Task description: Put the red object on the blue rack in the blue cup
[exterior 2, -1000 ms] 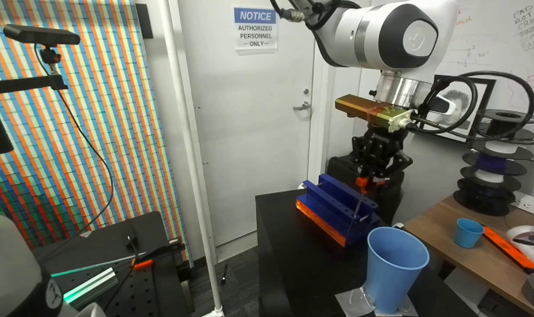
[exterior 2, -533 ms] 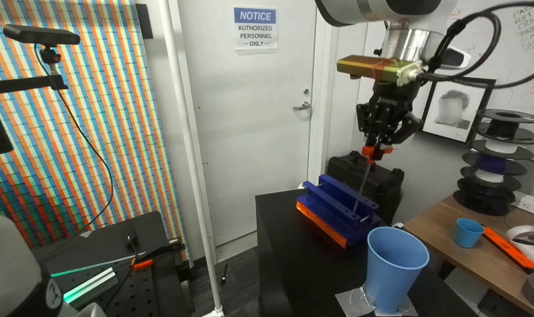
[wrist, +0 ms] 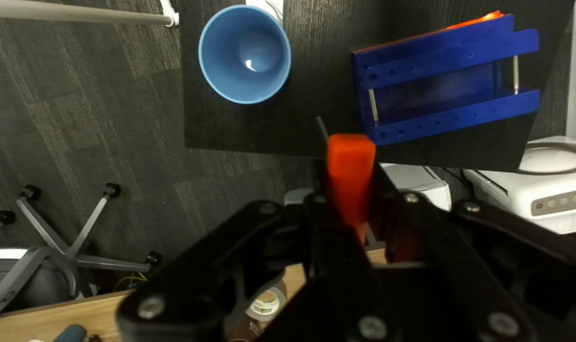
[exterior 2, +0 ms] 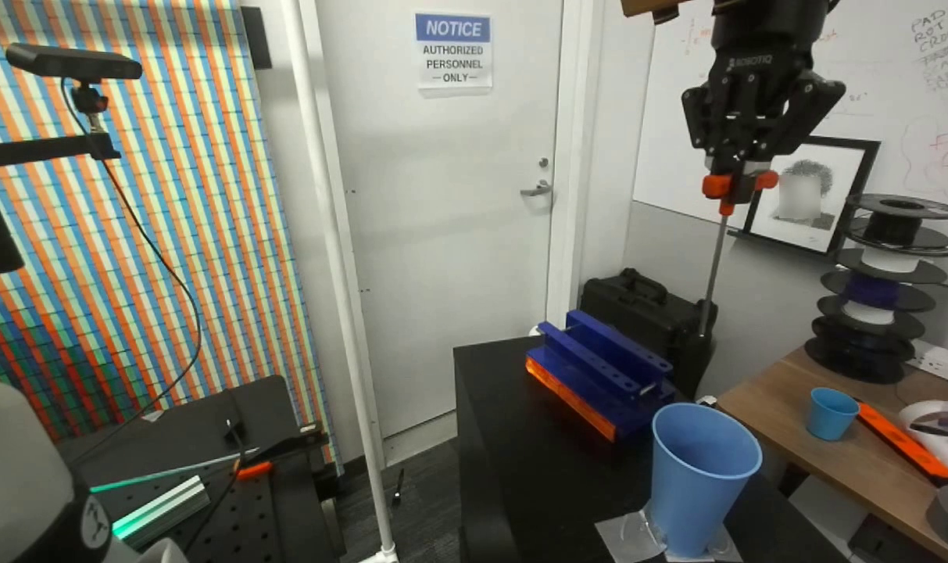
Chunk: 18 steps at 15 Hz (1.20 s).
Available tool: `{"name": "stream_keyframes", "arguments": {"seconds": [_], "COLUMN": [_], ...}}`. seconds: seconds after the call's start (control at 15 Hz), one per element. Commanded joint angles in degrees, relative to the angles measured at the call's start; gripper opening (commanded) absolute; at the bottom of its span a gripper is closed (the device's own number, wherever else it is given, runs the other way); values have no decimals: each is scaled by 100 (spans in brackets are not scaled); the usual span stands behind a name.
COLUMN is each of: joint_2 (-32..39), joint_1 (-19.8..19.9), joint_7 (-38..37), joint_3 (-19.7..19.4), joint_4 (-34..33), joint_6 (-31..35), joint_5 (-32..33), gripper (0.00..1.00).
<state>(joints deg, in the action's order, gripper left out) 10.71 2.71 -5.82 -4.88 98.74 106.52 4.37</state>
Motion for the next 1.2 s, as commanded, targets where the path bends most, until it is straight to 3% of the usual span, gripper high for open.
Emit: {"name": "stream_keyframes", "arguments": {"seconds": [0.0, 0.73, 0.8, 0.87, 0.93, 1.13], "joint_2": [18, 1185, 1203, 1192, 1018, 440], "joint_1": [153, 421, 412, 403, 381, 374], "joint_7": [-216, -111, -107, -129, -90, 67], "joint_3": [-120, -190, -184, -182, -180, -140], "joint_4": [107, 276, 287, 302, 380, 629], "joint_6": [-123, 83, 76, 71, 74, 27], "joint_5": [48, -167, -161, -170, -121, -152], "gripper": [5, 5, 20, 46, 47, 68]}}
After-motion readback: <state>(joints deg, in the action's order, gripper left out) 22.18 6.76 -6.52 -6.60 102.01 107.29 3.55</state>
